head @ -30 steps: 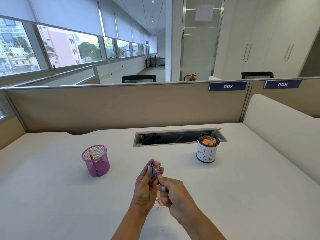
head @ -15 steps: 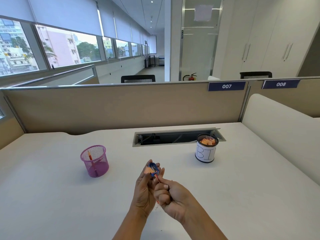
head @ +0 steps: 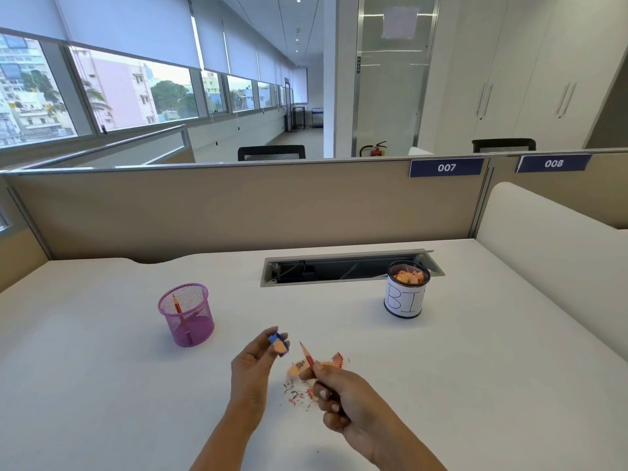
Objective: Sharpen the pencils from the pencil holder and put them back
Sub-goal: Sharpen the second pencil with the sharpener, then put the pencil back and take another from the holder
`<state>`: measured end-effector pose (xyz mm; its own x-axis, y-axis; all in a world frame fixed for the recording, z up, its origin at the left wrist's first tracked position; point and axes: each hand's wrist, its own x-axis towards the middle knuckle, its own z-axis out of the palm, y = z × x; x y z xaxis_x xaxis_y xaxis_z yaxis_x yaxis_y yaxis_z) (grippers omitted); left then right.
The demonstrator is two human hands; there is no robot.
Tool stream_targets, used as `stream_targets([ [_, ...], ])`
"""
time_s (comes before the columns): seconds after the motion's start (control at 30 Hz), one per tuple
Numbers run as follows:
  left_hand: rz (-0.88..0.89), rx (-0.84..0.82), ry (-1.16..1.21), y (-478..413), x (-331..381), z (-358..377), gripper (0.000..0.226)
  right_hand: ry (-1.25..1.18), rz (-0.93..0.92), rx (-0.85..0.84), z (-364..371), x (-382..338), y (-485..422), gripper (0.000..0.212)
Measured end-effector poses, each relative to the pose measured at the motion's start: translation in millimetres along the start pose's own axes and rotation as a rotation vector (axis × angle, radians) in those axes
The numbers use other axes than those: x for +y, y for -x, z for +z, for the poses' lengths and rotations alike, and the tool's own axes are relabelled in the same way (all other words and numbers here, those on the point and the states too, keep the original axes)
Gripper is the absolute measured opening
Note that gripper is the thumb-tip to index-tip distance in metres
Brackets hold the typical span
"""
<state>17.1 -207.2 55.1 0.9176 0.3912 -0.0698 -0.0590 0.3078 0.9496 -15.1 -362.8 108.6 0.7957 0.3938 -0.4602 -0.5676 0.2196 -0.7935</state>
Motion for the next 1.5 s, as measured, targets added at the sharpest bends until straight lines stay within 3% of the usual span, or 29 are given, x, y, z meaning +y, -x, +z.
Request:
stream_targets([
  [0.27, 0.164, -0.071, -0.71, 16, -19, -14, 0.03, 0.33, -0.235, 0.051, 0, 7, -3, 0.024],
  [0.43, 0.181, 0.082, -0.788, 13, -28, -18, 0.03, 0.4, -0.269, 0.079, -2, 6, -5, 0.022],
  [0.57, 0.149, 0.036, -0.895, 11, -34, -24, 0.034, 0.407, -0.259, 0.097, -4, 8, -5, 0.019],
  [0.7, 0.219, 0.062, -0.869, 14, -35, -27, 0.031, 0.42, -0.245, 0.107, -5, 9, -7, 0.019],
  [1.0, 0.172, 0.015, -0.863, 12, -35, -34, 0.028, 0.456, -0.23, 0.127, -5, 10, -11, 0.02],
  [1.1, 0.181, 0.084, -0.777, 10, -31, -37, 0.031, 0.498, -0.238, 0.15, -4, 12, -17, 0.018],
  [1.27, 0.145, 0.185, -0.626, 7, -28, -54, 0.032, 0.71, -0.308, 0.241, 2, 14, -33, 0.02],
  [1.5, 0.079, 0.267, -0.484, -7, -19, -88, 0.023, 0.824, -0.486, 0.149, 60, -19, -64, 0.022],
])
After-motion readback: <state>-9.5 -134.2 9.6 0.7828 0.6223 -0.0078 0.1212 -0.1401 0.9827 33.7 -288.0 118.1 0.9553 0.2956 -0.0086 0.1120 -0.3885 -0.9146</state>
